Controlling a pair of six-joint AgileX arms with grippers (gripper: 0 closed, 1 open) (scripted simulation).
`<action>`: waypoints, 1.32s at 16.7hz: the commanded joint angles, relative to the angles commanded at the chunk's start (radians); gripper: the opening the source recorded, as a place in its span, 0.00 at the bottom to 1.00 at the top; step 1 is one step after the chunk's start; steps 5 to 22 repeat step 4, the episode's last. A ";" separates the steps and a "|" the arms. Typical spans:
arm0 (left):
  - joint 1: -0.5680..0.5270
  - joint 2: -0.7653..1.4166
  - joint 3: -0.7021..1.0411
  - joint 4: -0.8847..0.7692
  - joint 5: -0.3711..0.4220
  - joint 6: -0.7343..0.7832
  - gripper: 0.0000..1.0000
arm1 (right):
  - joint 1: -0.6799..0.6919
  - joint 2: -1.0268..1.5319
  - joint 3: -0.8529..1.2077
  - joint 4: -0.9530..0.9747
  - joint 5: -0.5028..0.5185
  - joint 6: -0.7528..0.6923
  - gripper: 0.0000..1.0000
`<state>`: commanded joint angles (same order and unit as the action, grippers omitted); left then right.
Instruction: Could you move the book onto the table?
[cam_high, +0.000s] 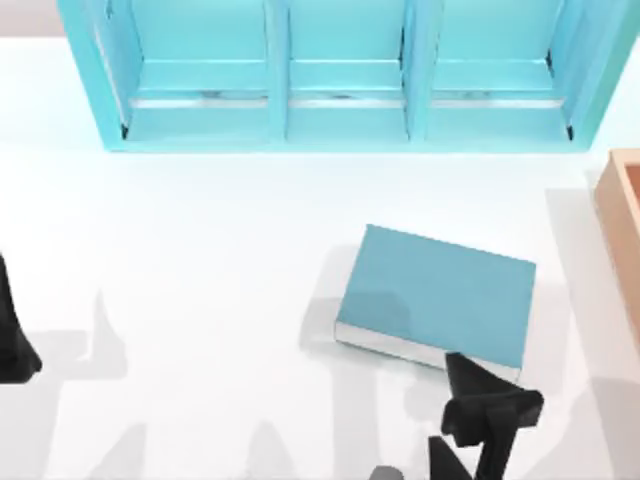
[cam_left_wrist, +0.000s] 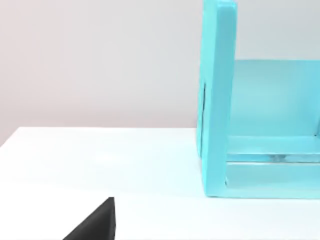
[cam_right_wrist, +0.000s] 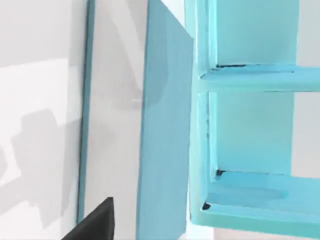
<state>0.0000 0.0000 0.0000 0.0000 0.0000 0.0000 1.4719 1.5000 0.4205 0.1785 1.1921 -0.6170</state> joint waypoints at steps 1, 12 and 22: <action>0.000 0.000 0.000 0.000 0.000 0.000 1.00 | 0.008 -0.010 -0.005 -0.030 0.022 0.008 1.00; 0.000 0.000 0.000 0.000 0.000 0.000 1.00 | 0.013 -0.019 -0.011 -0.061 0.046 0.010 1.00; 0.000 0.000 0.000 0.000 0.000 0.000 1.00 | 0.013 -0.019 -0.011 -0.061 0.046 0.010 1.00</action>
